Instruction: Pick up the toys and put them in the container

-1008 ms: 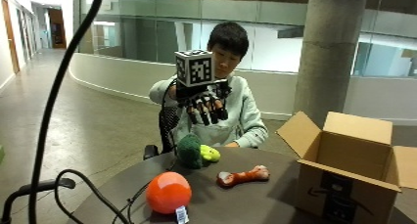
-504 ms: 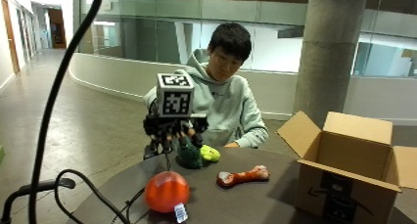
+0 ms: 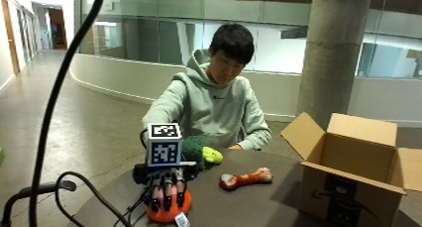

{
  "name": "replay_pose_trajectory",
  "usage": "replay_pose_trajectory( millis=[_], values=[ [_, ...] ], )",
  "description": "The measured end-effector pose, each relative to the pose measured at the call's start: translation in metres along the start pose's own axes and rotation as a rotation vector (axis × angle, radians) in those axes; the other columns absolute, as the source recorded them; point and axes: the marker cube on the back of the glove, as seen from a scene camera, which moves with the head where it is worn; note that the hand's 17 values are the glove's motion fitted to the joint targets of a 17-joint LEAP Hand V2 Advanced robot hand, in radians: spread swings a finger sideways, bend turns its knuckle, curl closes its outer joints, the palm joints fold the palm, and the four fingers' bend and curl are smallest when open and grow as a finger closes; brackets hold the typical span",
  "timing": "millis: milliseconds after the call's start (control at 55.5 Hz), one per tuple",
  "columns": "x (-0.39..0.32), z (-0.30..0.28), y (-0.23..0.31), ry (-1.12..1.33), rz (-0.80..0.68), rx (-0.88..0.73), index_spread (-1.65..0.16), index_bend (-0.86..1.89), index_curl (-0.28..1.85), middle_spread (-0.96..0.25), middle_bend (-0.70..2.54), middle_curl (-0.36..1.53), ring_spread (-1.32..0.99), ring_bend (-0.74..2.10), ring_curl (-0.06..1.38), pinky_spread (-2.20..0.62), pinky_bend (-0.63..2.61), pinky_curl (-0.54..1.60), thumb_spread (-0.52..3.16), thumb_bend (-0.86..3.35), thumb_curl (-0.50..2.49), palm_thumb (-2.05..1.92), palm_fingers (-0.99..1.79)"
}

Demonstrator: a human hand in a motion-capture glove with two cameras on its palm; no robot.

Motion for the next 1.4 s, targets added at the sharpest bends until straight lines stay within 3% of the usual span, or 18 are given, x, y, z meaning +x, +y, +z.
replay_pose_trajectory(
  millis=[90,162,342,450,684,954,1134,1242,1260,1314,1350,1404],
  values=[
    [-0.004,-0.002,0.001,-0.034,-0.015,0.128,-0.29,0.16,0.18,-0.09,0.22,0.22,-0.15,0.74,0.33,-0.16,1.09,0.38,1.3,0.25,0.41,0.54,0.56],
    [-0.012,-0.007,0.004,-0.065,-0.019,0.184,-0.29,0.15,0.18,-0.13,0.32,0.26,-0.24,0.85,0.38,-0.23,1.08,0.38,1.19,0.28,0.47,0.65,0.72],
    [-0.047,-0.027,0.023,-0.165,-0.093,0.131,-0.33,0.28,0.25,-0.23,0.59,0.39,-0.36,0.98,0.48,-0.33,1.03,0.41,0.85,0.26,0.6,0.76,1.05],
    [-0.075,-0.058,0.039,-0.143,-0.181,0.06,-0.35,0.36,0.3,-0.25,0.68,0.45,-0.39,1.0,0.51,-0.36,1.0,0.42,0.7,0.25,0.66,0.78,1.07],
    [-0.157,-0.167,0.075,-0.202,-0.331,0.115,-0.39,0.46,0.41,-0.29,0.77,0.56,-0.41,1.04,0.56,-0.38,1.02,0.45,0.48,0.24,0.77,0.79,1.03],
    [-0.273,-0.296,0.088,-0.282,-0.434,0.407,-0.41,0.52,0.54,-0.31,0.81,0.68,-0.42,1.09,0.61,-0.38,1.06,0.48,0.34,0.22,0.87,0.79,0.97],
    [-0.341,-0.333,0.075,-0.356,-0.465,0.538,-0.42,0.49,0.64,-0.31,0.76,0.73,-0.41,1.1,0.63,-0.37,1.12,0.49,0.34,0.18,0.91,0.74,0.81],
    [-0.373,-0.326,0.066,-0.389,-0.485,0.406,-0.4,0.36,0.66,-0.31,0.65,0.73,-0.4,1.09,0.63,-0.35,1.21,0.51,0.4,0.14,0.91,0.72,0.58],
    [-0.378,-0.323,0.064,-0.398,-0.493,0.366,-0.38,0.28,0.64,-0.29,0.57,0.7,-0.38,1.07,0.62,-0.33,1.24,0.51,0.52,0.13,0.9,0.68,0.44],
    [-0.388,-0.314,0.058,-0.417,-0.522,0.271,-0.34,0.24,0.66,-0.19,0.34,0.64,-0.27,0.78,0.6,-0.22,1.28,0.56,0.71,0.07,0.84,0.56,-0.35],
    [-0.392,-0.309,0.057,-0.42,-0.538,0.25,-0.33,0.17,0.6,-0.13,0.25,0.59,-0.21,0.57,0.53,-0.16,1.22,0.51,0.8,0.01,0.79,0.48,-0.54],
    [-0.395,-0.305,0.058,-0.406,-0.555,0.257,-0.31,0.12,0.52,-0.07,0.13,0.53,-0.15,0.35,0.43,-0.09,1.12,0.46,0.88,-0.06,0.72,0.38,-0.55]
  ],
)
